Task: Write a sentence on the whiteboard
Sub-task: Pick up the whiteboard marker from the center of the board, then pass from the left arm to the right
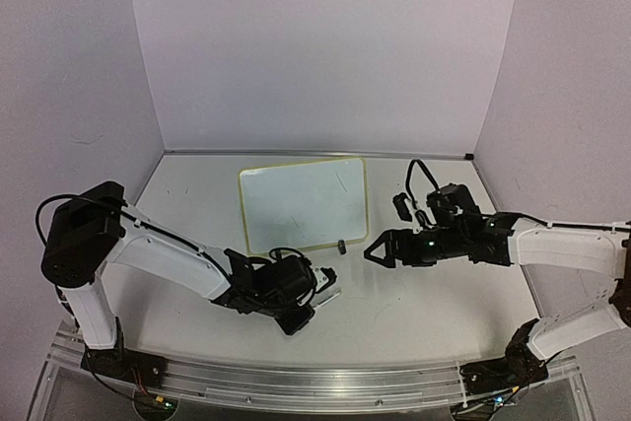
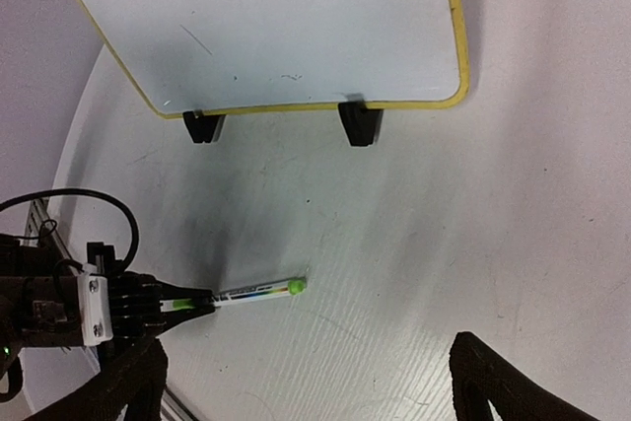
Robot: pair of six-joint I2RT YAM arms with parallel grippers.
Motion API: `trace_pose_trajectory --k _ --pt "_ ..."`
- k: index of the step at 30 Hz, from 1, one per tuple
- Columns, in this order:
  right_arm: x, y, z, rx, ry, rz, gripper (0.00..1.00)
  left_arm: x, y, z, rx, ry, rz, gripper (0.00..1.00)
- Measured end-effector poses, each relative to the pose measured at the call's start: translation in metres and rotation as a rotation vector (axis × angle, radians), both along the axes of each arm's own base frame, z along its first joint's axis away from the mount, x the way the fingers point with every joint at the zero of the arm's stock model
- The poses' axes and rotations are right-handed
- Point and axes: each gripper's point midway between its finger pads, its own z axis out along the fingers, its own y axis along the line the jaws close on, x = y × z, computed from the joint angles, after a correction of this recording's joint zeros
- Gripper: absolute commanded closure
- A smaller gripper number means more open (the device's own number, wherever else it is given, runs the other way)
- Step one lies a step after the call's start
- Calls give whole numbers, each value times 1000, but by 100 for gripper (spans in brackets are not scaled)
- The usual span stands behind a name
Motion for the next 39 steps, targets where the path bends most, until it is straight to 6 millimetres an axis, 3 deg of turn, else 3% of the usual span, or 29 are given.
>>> trace_pose_trajectory --k 5,12,15,24,39 --pt "-21 22 8 108 48 150 8 -11 10 13 -53 24 -19 100" --pt "-47 46 3 200 162 325 10 -35 -8 85 -297 58 -147 100" --pt "-58 58 4 228 202 394 15 -43 -14 105 -361 75 -195 100" --pt "-87 89 24 314 261 579 25 -61 -17 110 -386 140 -275 100" --pt "-111 98 20 329 324 669 31 -58 -17 124 -415 118 -258 100"
